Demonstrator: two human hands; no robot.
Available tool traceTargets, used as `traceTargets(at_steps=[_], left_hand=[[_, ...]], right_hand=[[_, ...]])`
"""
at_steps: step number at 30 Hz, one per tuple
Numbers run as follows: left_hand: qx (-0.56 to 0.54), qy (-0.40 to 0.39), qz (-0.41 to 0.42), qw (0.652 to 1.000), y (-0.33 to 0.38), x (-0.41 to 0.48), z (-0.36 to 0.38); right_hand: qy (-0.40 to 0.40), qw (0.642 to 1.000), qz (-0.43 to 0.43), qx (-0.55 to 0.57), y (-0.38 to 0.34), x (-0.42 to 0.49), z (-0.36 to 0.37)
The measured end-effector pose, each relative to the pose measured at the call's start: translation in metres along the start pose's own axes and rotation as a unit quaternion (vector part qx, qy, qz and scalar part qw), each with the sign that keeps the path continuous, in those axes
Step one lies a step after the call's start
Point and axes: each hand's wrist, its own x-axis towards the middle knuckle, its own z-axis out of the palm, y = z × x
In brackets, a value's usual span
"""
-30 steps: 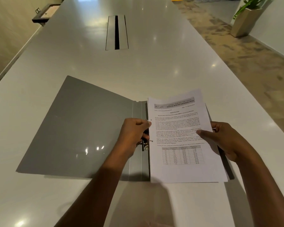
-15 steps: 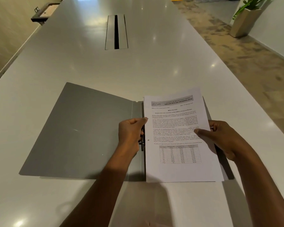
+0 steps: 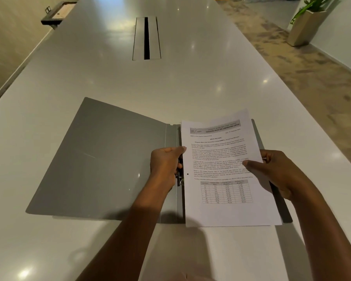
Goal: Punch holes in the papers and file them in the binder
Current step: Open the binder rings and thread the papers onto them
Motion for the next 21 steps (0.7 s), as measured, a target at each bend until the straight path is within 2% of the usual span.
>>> traceTargets(at_steps=[6, 13, 17, 21], left_hand=[[-0.039, 0.02, -0.047, 0.998, 0.002, -0.003, 0.003], [-0.061, 0.046, -0.043, 0.996, 0.001, -0.007, 0.007], [-0.056, 0.058, 0.005, 0.997, -0.004, -0.013, 0.012], [0.006, 0.096, 0.073, 0.993, -0.005, -0.017, 0.017]], right_hand=[[-0.007, 1.0, -0.001, 0.02, 0.001, 0.0, -0.003], [0.0, 1.0, -0.009, 0.025, 0.003, 0.003, -0.002], [0.001, 0.999, -0.009, 0.033, 0.003, 0.003, 0.0], [0.01, 0.999, -0.011, 0.034, 0.002, 0.004, 0.001]])
